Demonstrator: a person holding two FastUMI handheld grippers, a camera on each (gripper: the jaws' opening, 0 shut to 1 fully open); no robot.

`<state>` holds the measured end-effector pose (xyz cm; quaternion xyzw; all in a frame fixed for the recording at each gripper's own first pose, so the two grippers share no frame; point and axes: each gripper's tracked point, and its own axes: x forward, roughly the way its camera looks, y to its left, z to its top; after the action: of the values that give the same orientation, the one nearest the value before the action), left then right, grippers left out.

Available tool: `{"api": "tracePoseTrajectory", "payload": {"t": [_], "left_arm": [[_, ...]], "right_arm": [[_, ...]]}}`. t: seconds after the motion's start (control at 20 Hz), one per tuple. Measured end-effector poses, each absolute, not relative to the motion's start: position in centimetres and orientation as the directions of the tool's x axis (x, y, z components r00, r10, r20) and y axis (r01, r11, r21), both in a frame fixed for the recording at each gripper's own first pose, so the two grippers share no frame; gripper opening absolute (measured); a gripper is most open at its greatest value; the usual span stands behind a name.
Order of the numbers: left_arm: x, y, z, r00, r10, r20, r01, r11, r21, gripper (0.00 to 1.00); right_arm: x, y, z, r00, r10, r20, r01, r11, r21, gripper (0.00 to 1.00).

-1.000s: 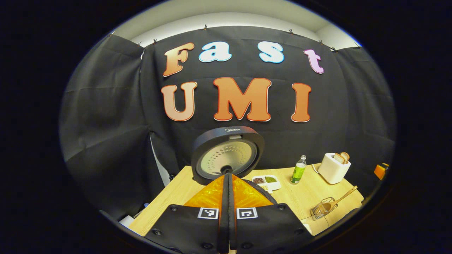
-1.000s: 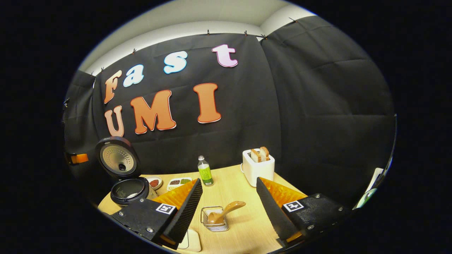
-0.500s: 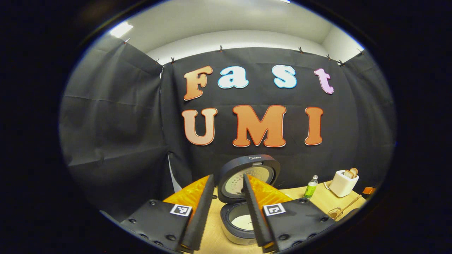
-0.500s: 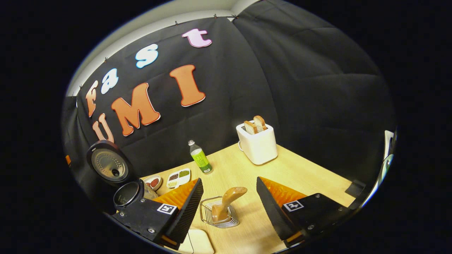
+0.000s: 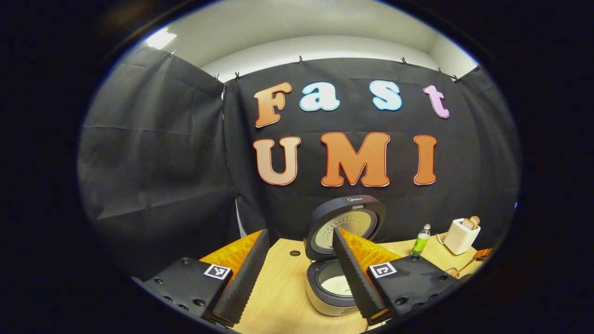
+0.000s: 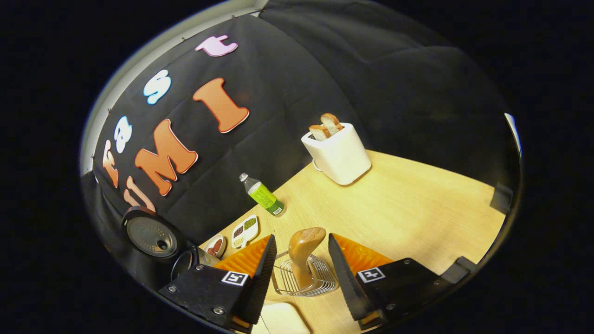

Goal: Close the left gripper, press the button to open the rice cooker; take a wooden spoon from the chopstick holder with the right hand, scoop a spoonful of rice and pour it into the rice cooker, then put the wooden spoon back into the chopstick holder.

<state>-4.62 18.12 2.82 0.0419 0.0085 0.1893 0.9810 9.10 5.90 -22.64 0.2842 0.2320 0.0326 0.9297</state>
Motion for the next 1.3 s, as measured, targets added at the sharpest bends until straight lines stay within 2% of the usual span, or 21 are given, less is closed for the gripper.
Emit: {"api": "tracePoseTrajectory", "payload": {"t": [0.05, 0.1, 0.2, 0.25, 0.3, 0.35, 0.5, 0.7, 0.75, 0.8, 0.9, 1.25, 1.3], "left_arm": [[-4.7, 18.4, 2.7, 0.927, 0.375, -0.008, -0.373, 0.923, 0.094, 0.96], [-4.7, 18.4, 2.5, 0.926, 0.377, -0.012, -0.374, 0.922, 0.1, 0.94], [-4.9, 18.6, 2.4, 0.925, 0.38, -0.02, -0.375, 0.92, 0.109, 0.88], [-4.9, 18.7, 2.1, 0.923, 0.384, -0.028, -0.379, 0.919, 0.113, 0.89], [-5.0, 18.6, 1.9, 0.922, 0.385, -0.039, -0.379, 0.918, 0.113, 0.89], [-5.1, 18.5, 1.7, 0.923, 0.382, -0.045, -0.375, 0.92, 0.116, 0.93], [-5.1, 18.5, 1.8, 0.927, 0.371, -0.047, -0.364, 0.924, 0.117, 0.93], [-5.4, 18.6, 2.5, 0.929, 0.367, -0.036, -0.362, 0.926, 0.109, 0.93], [-5.4, 18.6, 2.6, 0.931, 0.365, -0.03, -0.36, 0.927, 0.107, 0.93], [-5.4, 18.7, 2.8, 0.932, 0.362, -0.026, -0.358, 0.928, 0.104, 0.97], [-5.4, 18.9, 3.4, 0.933, 0.359, -0.015, -0.356, 0.929, 0.101, 0.97], [-5.2, 19.4, 4.7, 0.949, 0.315, 0.013, -0.315, 0.946, 0.073, 0.97], [-5.0, 19.5, 4.8, 0.952, 0.306, 0.016, -0.307, 0.949, 0.07, 0.97]], "right_arm": [[9.0, 6.1, -22.8, 0.888, 0.2, -0.414, 0.069, 0.832, 0.551, 0.58], [9.1, 6.2, -22.7, 0.887, 0.205, -0.413, 0.066, 0.83, 0.555, 0.59], [9.3, 6.5, -22.3, 0.89, 0.214, -0.403, 0.053, 0.83, 0.556, 0.48], [9.3, 6.8, -22.2, 0.886, 0.227, -0.406, 0.04, 0.832, 0.553, 0.44], [9.6, 7.2, -22.2, 0.882, 0.242, -0.405, 0.026, 0.832, 0.554, 0.35], [9.2, 7.3, -21.9, 0.879, 0.256, -0.402, 0.013, 0.83, 0.558, 0.35], [9.5, 8.0, -21.1, 0.881, 0.257, -0.397, -0.003, 0.843, 0.538, 0.25], [9.5, 9.5, -18.4, 0.9, 0.256, -0.353, -0.069, 0.883, 0.465, 0.18], [9.4, 9.7, -17.8, 0.902, 0.251, -0.351, -0.075, 0.892, 0.445, 0.18], [9.2, 9.8, -17.1, 0.904, 0.247, -0.348, -0.079, 0.898, 0.432, 0.18], [8.5, 10.2, -15.2, 0.914, 0.241, -0.326, -0.092, 0.907, 0.411, 0.18], [3.2, 12.9, -9.9, 0.928, 0.273, -0.254, -0.166, 0.912, 0.375, 0.18], [2.6, 13.1, -9.7, 0.932, 0.257, -0.257, -0.149, 0.915, 0.374, 0.14]]}}
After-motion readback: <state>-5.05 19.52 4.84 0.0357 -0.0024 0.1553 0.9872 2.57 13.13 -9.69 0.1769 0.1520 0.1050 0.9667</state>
